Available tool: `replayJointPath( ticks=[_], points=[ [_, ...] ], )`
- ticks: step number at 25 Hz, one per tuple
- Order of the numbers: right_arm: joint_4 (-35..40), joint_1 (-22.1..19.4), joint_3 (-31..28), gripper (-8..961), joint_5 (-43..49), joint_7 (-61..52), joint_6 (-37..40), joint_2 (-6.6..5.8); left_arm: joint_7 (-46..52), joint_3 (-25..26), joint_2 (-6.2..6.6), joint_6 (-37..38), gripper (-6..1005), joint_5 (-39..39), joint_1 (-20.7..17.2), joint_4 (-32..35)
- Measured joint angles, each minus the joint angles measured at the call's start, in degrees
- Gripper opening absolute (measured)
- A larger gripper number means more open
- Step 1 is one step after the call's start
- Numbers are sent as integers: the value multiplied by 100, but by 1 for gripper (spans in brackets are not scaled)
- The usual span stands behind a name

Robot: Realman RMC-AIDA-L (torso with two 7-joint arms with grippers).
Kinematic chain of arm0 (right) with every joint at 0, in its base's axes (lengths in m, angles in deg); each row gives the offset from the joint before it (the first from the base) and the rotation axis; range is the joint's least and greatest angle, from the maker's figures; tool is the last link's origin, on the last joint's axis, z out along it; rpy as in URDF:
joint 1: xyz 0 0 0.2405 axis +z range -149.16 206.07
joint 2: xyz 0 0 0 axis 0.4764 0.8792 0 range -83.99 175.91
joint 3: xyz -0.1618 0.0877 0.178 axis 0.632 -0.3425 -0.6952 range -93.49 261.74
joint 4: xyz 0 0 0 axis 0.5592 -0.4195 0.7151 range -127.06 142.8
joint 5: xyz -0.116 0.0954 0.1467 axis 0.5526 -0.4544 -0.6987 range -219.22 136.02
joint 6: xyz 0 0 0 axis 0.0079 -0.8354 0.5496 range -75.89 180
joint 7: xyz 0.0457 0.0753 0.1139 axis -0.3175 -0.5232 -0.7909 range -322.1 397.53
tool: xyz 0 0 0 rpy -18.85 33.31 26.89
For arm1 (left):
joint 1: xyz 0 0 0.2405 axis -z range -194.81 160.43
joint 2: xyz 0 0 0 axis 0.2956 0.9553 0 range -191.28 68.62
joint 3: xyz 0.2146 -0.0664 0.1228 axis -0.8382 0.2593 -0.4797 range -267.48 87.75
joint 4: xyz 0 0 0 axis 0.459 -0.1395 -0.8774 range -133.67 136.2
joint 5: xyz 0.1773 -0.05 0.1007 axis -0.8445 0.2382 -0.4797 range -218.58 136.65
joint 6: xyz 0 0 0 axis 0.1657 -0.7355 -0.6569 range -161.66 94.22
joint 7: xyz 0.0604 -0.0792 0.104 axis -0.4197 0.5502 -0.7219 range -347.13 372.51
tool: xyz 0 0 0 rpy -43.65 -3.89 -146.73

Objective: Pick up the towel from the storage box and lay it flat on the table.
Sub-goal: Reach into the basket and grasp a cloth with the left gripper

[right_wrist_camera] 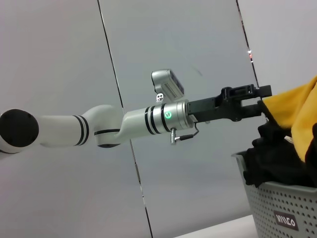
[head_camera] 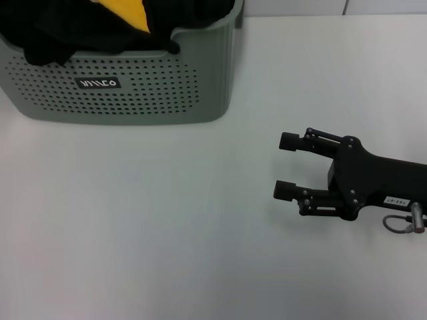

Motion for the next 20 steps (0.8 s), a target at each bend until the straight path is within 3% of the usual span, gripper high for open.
replayJointPath(
  ticks=[6,12,17,20],
  points=[
    [-13,-64,0,832,16,7,6,3,-22,44,-8,-27,531,-9,67,-108],
    [-28,-91,0,832,18,14,-9,4,-252,294,-74,-114,304,122,68,-258],
    [-7,-148,-2,832,-16,71,-11,10,-496,303,-15,75,76,592,22,-541],
    [-5,-150,-46,832,-25,83,9,11,-695,304,33,462,64,758,14,-595]
  ],
)
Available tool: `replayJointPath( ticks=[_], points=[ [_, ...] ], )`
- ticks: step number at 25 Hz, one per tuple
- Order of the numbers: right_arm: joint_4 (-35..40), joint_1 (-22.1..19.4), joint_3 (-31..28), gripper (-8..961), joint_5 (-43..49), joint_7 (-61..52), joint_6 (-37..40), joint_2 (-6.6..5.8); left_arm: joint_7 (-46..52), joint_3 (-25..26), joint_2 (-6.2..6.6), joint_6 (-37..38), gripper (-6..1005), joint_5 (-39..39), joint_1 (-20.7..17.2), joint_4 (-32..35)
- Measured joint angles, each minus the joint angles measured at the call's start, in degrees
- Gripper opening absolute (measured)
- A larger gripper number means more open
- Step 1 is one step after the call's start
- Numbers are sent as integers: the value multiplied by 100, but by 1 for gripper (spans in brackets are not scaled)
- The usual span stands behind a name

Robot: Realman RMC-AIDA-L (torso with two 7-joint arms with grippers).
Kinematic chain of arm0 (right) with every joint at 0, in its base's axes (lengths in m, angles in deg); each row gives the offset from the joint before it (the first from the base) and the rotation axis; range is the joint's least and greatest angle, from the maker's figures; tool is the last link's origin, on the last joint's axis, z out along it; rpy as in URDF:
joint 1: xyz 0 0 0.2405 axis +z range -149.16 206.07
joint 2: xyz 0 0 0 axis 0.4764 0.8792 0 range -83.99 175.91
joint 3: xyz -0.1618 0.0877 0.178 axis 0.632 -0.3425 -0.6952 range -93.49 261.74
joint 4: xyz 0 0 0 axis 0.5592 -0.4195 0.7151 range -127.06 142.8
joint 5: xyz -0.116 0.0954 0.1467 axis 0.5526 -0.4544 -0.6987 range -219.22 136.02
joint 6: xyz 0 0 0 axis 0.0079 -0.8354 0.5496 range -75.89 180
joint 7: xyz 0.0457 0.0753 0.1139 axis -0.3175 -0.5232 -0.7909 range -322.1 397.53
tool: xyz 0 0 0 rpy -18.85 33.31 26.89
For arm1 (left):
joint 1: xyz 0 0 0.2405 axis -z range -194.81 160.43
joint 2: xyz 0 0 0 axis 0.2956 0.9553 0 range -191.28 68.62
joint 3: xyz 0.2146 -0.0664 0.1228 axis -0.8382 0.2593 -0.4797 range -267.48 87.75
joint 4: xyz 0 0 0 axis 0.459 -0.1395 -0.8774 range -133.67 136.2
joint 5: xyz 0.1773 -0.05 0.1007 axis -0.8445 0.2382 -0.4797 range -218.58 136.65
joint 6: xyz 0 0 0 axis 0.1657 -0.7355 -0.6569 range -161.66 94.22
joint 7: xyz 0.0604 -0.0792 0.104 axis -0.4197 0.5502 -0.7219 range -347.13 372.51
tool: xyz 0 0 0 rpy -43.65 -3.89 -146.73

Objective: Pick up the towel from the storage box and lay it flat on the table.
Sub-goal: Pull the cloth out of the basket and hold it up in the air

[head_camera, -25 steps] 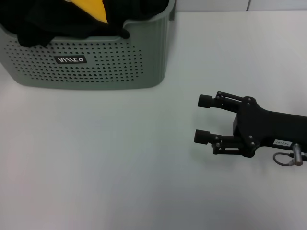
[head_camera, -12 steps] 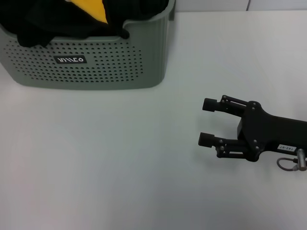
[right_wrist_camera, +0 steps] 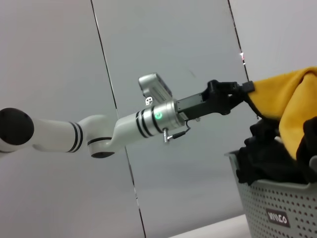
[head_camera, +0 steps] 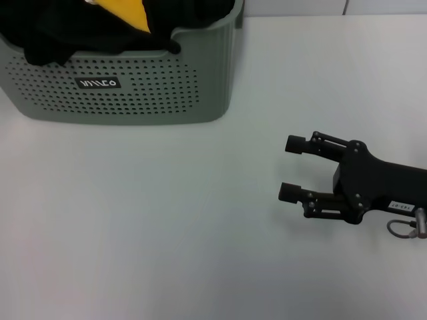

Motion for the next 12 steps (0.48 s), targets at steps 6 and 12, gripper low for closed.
replayJointPath(
  ticks=[6,12],
  points=[
    [3,-6,-133,831,0,22,168,-2,-734,-8,180,1902,39,656,36,-216],
    [6,-18,-481,831,0,178,610,-8,-1291,-318,364,3577,25,883,37,-356]
  ],
)
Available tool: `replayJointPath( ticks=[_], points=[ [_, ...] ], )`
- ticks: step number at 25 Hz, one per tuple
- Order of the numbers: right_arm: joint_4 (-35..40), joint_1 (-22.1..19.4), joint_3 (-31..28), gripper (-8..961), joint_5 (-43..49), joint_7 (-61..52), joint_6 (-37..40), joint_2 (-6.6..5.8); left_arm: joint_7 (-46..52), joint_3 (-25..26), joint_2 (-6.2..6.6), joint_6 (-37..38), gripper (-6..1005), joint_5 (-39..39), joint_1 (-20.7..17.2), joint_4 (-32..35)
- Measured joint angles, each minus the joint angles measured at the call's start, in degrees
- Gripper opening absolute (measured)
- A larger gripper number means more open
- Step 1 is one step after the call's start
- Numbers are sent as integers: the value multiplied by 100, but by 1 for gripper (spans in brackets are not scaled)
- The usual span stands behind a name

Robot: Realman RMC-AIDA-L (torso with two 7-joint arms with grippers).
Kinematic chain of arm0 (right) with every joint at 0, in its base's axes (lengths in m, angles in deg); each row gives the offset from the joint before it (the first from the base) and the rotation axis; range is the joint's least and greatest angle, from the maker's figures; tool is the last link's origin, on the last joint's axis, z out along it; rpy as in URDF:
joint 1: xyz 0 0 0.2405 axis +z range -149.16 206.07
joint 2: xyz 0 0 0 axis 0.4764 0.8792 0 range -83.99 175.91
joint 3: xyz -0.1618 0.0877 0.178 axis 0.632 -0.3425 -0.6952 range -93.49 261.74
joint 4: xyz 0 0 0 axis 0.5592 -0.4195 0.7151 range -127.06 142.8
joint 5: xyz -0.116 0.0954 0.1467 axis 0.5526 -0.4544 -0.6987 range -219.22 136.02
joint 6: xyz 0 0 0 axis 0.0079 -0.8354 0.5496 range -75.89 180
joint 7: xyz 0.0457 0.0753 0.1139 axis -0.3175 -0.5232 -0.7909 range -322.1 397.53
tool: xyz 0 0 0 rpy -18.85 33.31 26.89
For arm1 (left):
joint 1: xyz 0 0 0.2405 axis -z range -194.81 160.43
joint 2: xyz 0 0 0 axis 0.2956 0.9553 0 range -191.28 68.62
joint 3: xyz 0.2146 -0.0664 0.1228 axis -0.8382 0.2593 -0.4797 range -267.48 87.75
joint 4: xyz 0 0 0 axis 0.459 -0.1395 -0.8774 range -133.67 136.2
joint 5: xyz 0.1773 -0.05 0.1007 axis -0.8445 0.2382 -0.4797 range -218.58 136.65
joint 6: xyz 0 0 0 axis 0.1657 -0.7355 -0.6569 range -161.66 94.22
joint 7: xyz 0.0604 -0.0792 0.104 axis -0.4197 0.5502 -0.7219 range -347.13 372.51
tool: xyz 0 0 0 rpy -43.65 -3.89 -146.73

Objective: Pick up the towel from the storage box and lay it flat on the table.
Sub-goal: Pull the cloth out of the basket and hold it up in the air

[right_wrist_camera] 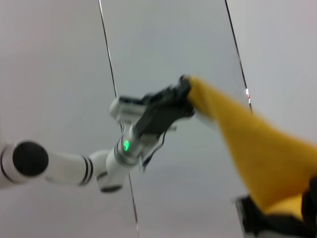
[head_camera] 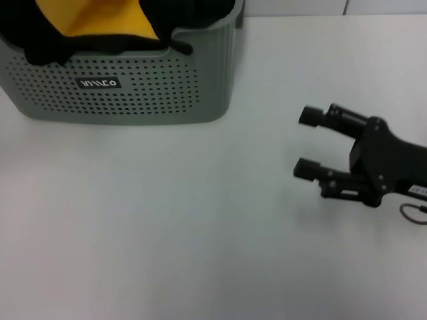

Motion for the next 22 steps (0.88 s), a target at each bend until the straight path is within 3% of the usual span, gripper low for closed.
replayJointPath(
  ticks=[2,7,10,13,16,19,22],
  points=[
    [0,1,-102,831,1,19,172,-9,-143,-459,66,132,23,75,-76,116],
    [0,-4,-348,831,-4,23,682,-54,-541,-2342,400,149,21,547,-403,654],
    [0,-18,-444,831,-1,-1,812,-77,-637,-2980,537,157,20,581,-483,937],
    [-48,-88,-518,831,-8,-272,1224,-257,-829,-3418,731,173,20,584,-661,1192],
    [-55,-193,-599,831,-21,-458,1360,-414,-969,-3506,789,178,20,587,-781,1314],
    [-93,-226,-696,831,-2,-534,1338,-475,-1092,-3513,832,187,20,673,-928,1452],
    [-93,-236,-670,830,39,-538,1270,-461,-1159,-3492,840,187,20,836,-1003,1460]
  ],
)
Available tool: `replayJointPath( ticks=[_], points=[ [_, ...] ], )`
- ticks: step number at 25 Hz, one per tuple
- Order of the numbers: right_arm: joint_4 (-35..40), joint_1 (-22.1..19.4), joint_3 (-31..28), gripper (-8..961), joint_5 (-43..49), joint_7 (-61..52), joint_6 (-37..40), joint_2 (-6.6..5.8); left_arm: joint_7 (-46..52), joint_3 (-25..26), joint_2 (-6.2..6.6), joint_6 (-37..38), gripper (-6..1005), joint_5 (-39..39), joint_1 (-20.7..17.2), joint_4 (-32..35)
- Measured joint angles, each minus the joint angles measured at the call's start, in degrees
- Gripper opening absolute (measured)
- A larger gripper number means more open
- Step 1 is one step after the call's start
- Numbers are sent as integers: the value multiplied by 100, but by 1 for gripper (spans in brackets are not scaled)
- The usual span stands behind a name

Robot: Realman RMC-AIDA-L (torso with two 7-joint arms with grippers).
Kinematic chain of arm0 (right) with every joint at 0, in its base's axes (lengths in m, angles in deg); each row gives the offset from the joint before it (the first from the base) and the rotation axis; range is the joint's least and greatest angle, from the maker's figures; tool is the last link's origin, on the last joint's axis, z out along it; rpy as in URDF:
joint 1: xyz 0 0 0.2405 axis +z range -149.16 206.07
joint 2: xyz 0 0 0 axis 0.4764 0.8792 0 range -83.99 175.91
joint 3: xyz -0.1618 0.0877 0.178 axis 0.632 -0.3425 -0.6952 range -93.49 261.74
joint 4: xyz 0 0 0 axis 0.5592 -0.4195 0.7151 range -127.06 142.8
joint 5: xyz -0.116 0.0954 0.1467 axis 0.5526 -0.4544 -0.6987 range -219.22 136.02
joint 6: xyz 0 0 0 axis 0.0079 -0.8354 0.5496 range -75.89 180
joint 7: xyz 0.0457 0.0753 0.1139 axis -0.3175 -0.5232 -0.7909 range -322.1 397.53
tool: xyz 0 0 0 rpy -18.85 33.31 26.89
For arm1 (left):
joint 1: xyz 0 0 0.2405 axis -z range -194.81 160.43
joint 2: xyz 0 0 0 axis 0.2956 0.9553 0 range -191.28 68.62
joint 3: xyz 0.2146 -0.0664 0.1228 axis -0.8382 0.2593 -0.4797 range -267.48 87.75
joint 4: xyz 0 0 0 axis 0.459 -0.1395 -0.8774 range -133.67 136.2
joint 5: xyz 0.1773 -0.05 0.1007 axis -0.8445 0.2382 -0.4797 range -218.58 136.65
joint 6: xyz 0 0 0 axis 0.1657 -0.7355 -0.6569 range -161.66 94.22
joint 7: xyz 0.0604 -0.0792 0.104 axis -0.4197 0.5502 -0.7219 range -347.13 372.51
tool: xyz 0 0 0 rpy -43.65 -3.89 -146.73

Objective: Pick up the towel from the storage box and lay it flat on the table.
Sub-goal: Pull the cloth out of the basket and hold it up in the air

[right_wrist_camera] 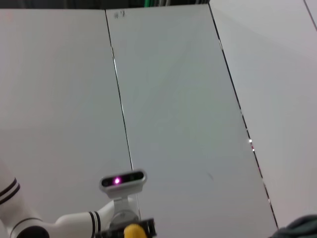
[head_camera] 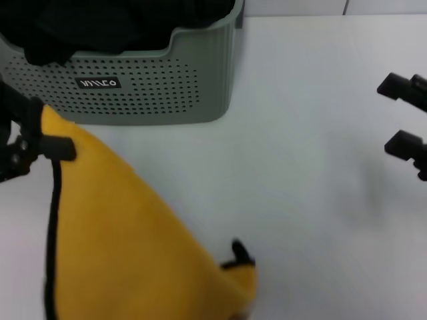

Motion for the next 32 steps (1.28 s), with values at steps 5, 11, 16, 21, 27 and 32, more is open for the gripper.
replayJointPath(
  ticks=[5,11,16,21,27,32],
  points=[
    [16,33,41,830,284,-1,-308,106,-29,364,-208,-22,20,57,-10,-165],
    [68,40,33,830,577,87,-1001,270,-226,447,-391,-22,21,489,36,-326],
    [79,34,-42,830,563,346,-1150,374,-826,285,-585,-21,21,1146,-3,-399],
    [82,136,-87,830,579,407,-1246,395,-983,258,-617,-19,21,1263,173,-424],
    [54,285,-25,830,777,320,-1323,502,-1165,350,-741,-33,21,1543,444,-574],
    [48,170,-45,829,816,562,-1790,616,-1240,829,-939,-44,21,1931,520,-881]
  ],
)
